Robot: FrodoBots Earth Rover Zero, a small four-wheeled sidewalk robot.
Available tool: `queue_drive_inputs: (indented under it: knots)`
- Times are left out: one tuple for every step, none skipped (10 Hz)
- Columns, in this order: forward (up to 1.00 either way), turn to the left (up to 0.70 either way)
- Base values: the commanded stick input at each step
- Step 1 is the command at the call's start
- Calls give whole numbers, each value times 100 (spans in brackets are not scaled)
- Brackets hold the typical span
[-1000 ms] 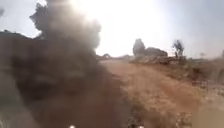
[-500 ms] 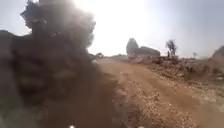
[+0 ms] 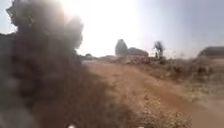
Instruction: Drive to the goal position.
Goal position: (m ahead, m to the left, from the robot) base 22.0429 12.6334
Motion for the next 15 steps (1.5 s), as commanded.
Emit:
queue_drive_inputs:
  knots:
    - [70, 0]
    - [70, 0]
    - [70, 0]
    - [70, 0]
    - [70, 0]
    - [70, 0]
    - [70, 0]
    - [70, 0]
    - [70, 0]
    - [70, 0]
    - [70, 0]
    - [70, 2]
    - [70, 8]
    - [70, 14]
    - [70, 1]
